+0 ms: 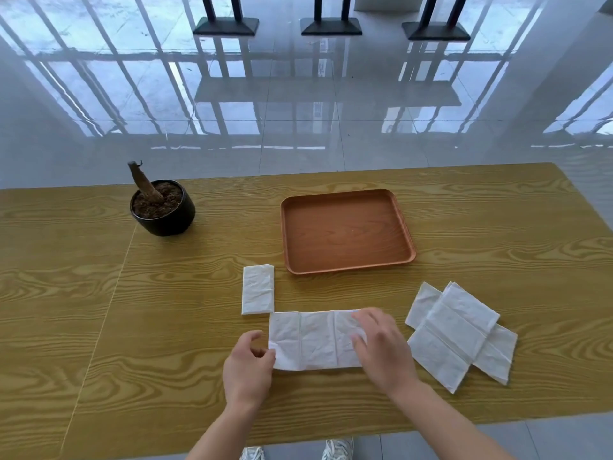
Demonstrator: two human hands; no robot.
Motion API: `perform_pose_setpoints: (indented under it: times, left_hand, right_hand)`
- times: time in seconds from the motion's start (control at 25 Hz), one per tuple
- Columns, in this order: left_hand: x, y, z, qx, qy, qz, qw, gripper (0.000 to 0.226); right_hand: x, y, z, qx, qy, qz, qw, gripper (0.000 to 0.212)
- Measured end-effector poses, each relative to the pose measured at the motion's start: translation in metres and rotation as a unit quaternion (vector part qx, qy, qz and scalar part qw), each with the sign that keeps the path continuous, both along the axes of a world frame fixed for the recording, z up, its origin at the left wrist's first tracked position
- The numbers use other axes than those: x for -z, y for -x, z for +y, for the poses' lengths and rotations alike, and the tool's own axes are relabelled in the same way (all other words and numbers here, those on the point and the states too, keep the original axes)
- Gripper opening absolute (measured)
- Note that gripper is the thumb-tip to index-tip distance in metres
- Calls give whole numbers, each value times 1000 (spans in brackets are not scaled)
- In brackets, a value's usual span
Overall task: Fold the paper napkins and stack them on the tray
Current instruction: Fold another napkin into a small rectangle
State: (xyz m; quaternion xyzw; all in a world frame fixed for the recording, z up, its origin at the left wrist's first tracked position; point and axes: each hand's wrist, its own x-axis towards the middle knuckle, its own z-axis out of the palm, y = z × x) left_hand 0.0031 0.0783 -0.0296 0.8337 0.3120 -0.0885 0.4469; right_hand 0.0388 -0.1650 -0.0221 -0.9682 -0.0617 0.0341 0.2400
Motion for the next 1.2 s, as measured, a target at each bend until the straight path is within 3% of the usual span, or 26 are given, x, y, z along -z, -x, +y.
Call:
perform_pose_setpoints:
  times: [0.24,0.48,0.6,0.72,0.92,1.2]
  left_hand:
    - [1,-10,4,52,-60,-23,997,23]
    - [-2,-27,-15,61,-30,-99,993,15]
    - [-8,-49,-27,67,-48,-134,988,22]
    - [-13,-43,-32,124,-98,-145,977,29]
    - [3,29,-45,382,-179,-218,880,29]
    - [9,68,-62,485,-280,-151,814,76]
  right_hand:
    - [13,-2,-21,-149,122,25,981,37]
    - [12,47,-44,-122,126,26,984,24]
    - [10,56,-44,-103,114,38,987,14]
    - [7,50,-38,-97,86,39,991,18]
    - [6,38,-39,-152,79,16,985,28]
    - [8,72,-40,-184,122,31,975,24]
